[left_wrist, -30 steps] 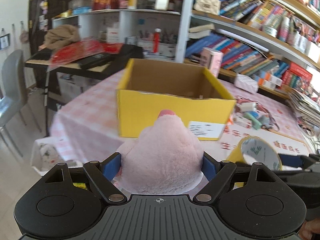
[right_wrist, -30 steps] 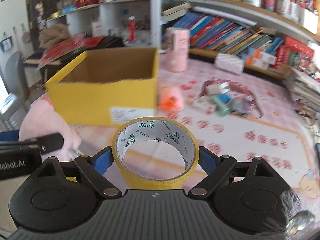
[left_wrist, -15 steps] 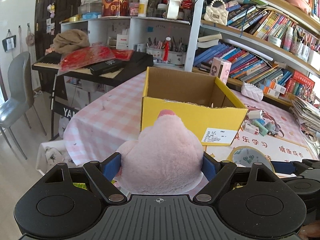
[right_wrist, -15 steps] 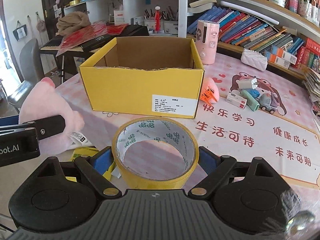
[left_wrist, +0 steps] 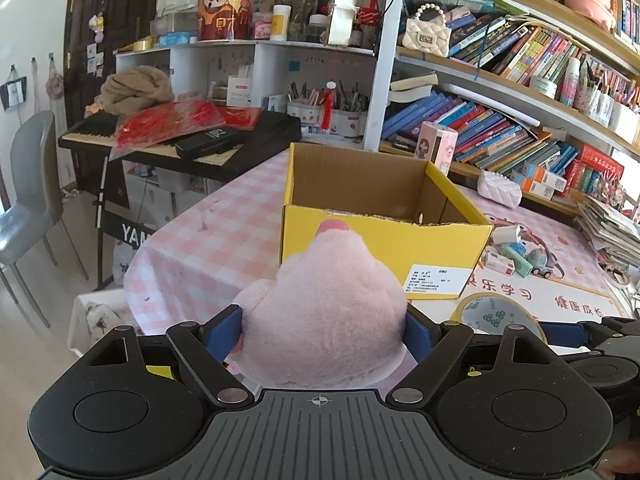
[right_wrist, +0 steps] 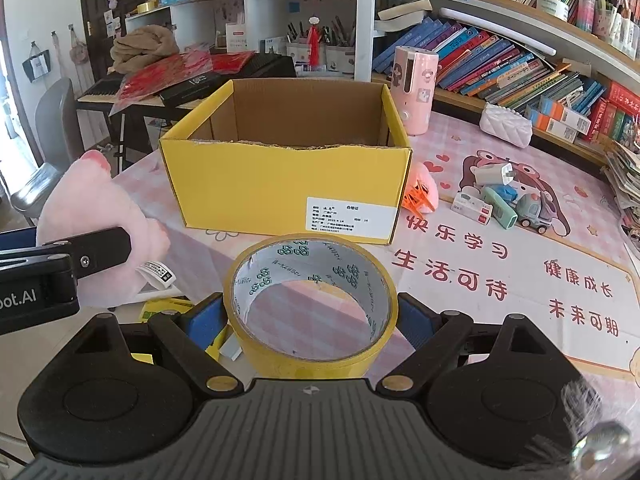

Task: Organize objects
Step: 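Carry the pig in left tool while right tool carries the roll over the box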

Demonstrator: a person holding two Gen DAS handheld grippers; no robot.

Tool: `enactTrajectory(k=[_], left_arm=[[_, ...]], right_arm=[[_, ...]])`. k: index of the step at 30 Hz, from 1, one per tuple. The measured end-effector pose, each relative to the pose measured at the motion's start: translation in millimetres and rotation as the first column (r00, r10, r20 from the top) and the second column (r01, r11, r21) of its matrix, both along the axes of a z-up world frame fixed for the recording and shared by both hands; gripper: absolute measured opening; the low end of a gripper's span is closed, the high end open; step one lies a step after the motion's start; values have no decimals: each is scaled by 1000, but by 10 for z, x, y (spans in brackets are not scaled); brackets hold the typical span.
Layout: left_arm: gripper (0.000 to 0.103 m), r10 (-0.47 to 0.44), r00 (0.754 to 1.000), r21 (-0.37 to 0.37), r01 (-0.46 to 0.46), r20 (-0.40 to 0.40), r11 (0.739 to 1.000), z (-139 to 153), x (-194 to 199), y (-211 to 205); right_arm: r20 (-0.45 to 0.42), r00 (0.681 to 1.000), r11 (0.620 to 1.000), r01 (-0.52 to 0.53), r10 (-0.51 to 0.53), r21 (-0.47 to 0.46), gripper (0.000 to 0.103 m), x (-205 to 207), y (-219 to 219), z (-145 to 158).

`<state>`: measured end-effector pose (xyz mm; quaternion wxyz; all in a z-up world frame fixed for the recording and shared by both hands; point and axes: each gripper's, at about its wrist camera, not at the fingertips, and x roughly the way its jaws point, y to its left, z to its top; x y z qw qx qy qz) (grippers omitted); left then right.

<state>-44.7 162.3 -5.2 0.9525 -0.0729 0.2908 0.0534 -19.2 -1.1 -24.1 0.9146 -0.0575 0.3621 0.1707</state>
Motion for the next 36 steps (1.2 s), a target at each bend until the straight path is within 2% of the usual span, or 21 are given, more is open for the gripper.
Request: enactTrajectory(k=[5, 12, 19, 24, 29, 36], left_arm=[[84, -8, 999, 12, 8, 31, 1000, 60, 13, 5], [84, -28, 994, 33, 24, 105, 999, 221, 114, -11], [84, -19, 988, 38, 13, 154, 999, 390, 391, -4], [84, -1, 985, 48, -8, 172, 999, 444, 674, -3], [84, 25, 986, 51, -34, 163, 998, 439, 993, -28], [84, 67, 988, 68, -77, 141, 995, 419, 1392, -66]], right_arm=[[13, 1000, 1000, 14, -14, 3, 89, 36, 11, 31], [85, 995, 998, 56, -57, 24, 89, 177, -44, 204], [219, 975, 998, 37, -46, 45, 89, 385, 0, 503], [307, 951, 999, 9, -19, 34, 89, 684, 47, 661], [316, 949, 1000, -20, 12, 22, 89, 1101, 85, 663], [275, 959, 997, -73, 72, -10, 89, 1606, 137, 519]])
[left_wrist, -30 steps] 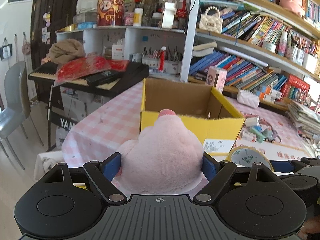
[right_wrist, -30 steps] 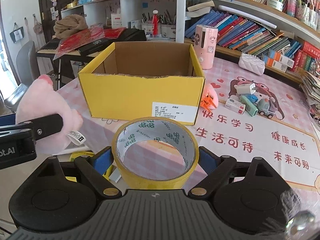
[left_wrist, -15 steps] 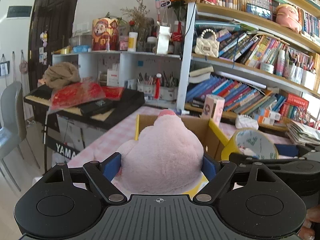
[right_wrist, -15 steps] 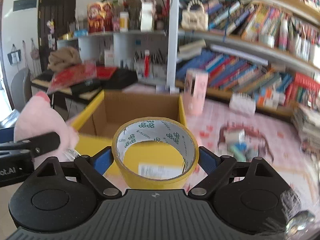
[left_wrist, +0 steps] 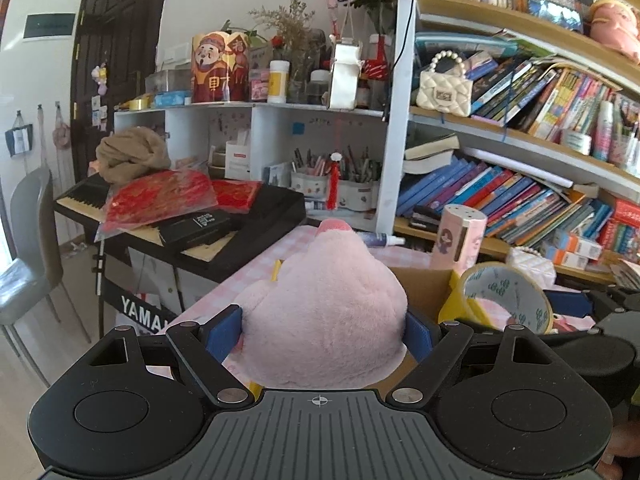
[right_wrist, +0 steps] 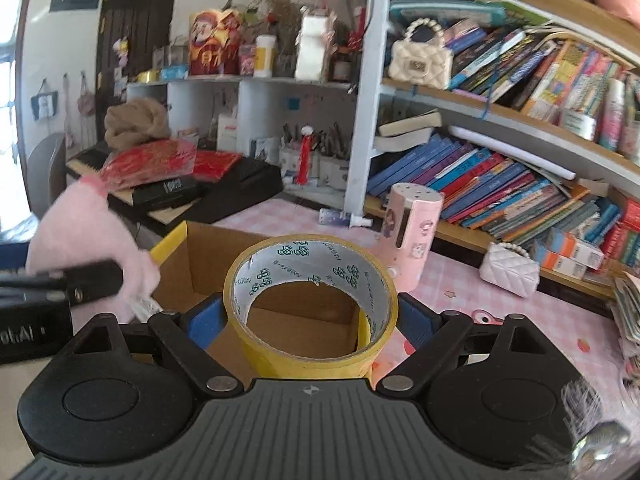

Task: Organize objects
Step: 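Carry the pig in left tool while right tool carries the roll over the box, then release the pig from left tool while right tool releases the roll into the box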

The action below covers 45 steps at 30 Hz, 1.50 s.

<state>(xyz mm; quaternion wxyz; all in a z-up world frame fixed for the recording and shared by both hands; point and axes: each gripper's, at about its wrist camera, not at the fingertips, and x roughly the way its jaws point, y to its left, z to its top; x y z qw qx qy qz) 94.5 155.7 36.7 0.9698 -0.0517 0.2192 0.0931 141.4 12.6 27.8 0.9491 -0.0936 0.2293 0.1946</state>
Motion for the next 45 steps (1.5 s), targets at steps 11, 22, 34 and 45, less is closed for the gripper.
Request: enactTrajectory(k=[11, 22, 34, 45], left_arm=[[84, 39, 992, 24, -37, -118, 999, -210, 511, -87], [84, 41, 976, 40, -33, -212, 999, -425, 838, -199], [85, 44, 962, 24, -39, -270, 999, -598, 1078, -230], [84, 59, 957, 18, -56, -285, 998, -637, 1087, -232]], right_arm=[[-104, 979, 974, -190, 177, -126, 89, 501, 211, -430], [-173, 948, 943, -294, 267, -156, 89, 761, 209, -607], [-205, 931, 905, -346, 301, -247, 89, 938, 268, -642], [-233, 916, 891, -381, 327, -248, 90, 986, 283, -642]])
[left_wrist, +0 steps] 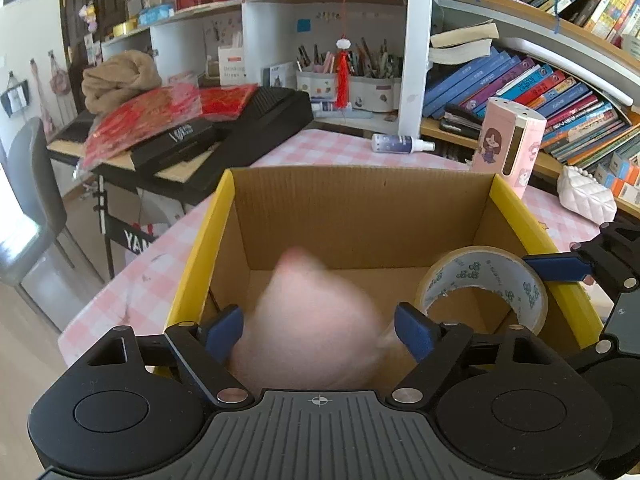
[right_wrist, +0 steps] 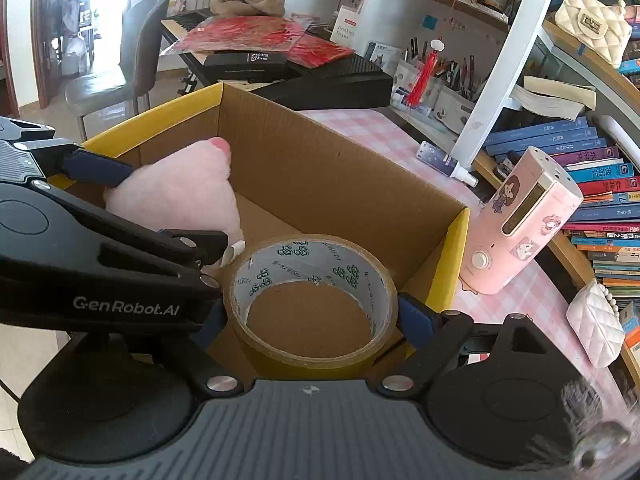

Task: Organize objects
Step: 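Release the pig from left tool while right tool releases the roll into the box, then withdraw both tools up and away from the yellow box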

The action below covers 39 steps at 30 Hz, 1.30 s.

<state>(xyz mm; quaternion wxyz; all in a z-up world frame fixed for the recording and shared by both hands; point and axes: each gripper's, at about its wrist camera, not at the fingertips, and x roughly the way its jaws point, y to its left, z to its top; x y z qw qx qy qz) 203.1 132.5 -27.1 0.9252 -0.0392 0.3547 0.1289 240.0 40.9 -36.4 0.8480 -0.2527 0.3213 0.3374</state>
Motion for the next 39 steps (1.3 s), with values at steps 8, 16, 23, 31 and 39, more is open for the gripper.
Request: enactTrajectory(k=[8, 16, 23, 31, 39], left_arm=[[86, -26, 998, 38, 24, 52, 999, 143, -97, -74], [87, 4, 990, 9, -6, 138, 1000, 378, -336, -37], [89, 39, 977, -29, -34, 211, 999, 550, -673, 24], [90, 38, 973, -36, -31, 230, 999, 559, -1042, 60], [95, 58, 973, -47, -49, 223, 998, 489, -1397, 128]], right_arm=[[-3, 1000, 1000, 7, -7, 19, 91, -13, -17, 3], [53, 997, 996, 51, -55, 77, 99, -187, -87, 144], [86, 983, 974, 147, -164, 170, 99, -438, -289, 346], [82, 944, 916, 286, -320, 281, 99, -793, -529, 522], [69, 909, 885, 380, -412, 269, 99, -1172, -587, 450]])
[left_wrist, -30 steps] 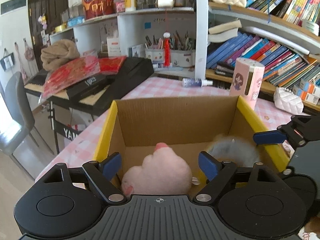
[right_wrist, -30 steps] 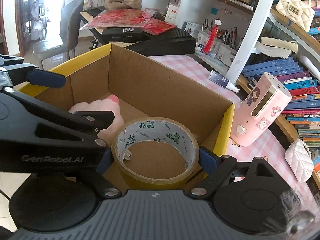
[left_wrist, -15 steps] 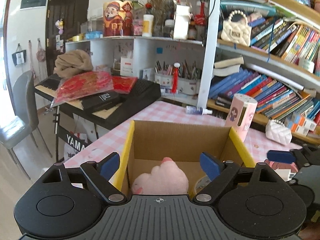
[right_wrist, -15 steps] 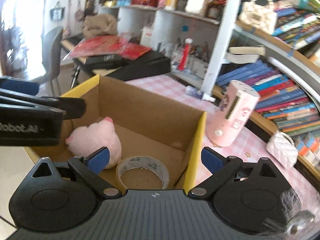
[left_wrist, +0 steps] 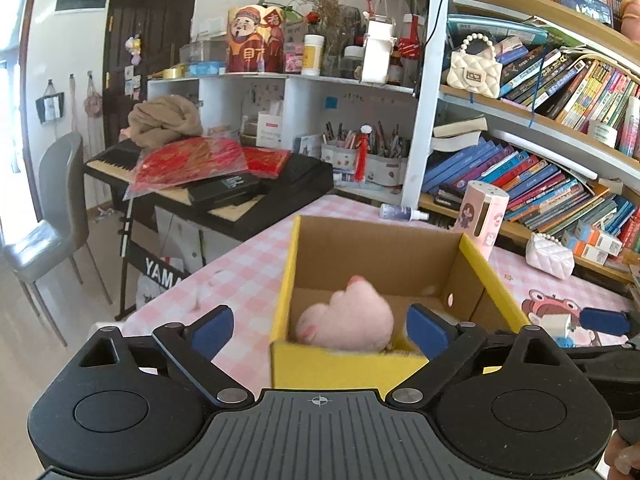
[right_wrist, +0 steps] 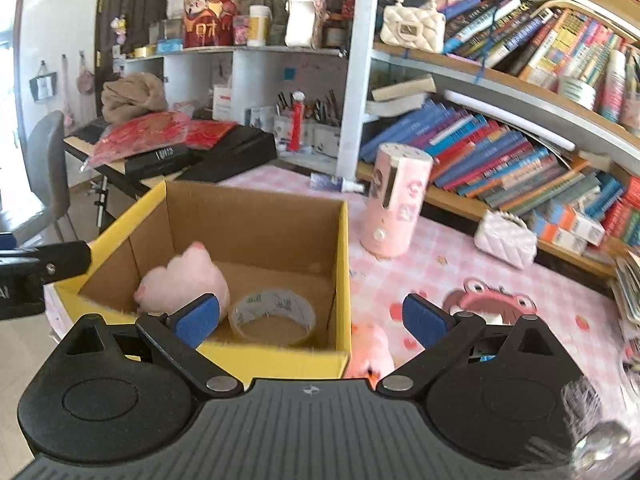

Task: Organize objects
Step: 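Withdraw both tools up and away from the yellow box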

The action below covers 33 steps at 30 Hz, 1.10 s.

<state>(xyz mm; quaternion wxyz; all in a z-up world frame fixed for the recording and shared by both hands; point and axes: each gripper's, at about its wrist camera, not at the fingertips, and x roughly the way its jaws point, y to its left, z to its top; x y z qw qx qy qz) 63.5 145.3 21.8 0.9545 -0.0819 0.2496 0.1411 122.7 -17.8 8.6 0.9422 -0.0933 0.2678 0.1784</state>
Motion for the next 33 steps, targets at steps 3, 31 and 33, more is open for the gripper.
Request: enactTrajectory(k=[3, 31, 33], left_arm=[[95, 5, 1000, 3, -4, -22, 1000, -60, -136, 11], [96, -118, 975, 15, 123, -189, 992, -394, -1090, -196], [96, -145, 971, 10, 150, -190, 989, -399, -1060, -254]], right_arm=[[-14, 1000, 1000, 19, -19, -13, 99, -157, 12, -47], [-132, 978, 987, 152, -158, -58, 99, -1414, -221, -474], [-133, 974, 982, 178, -185, -61, 100, -1450, -298, -476]])
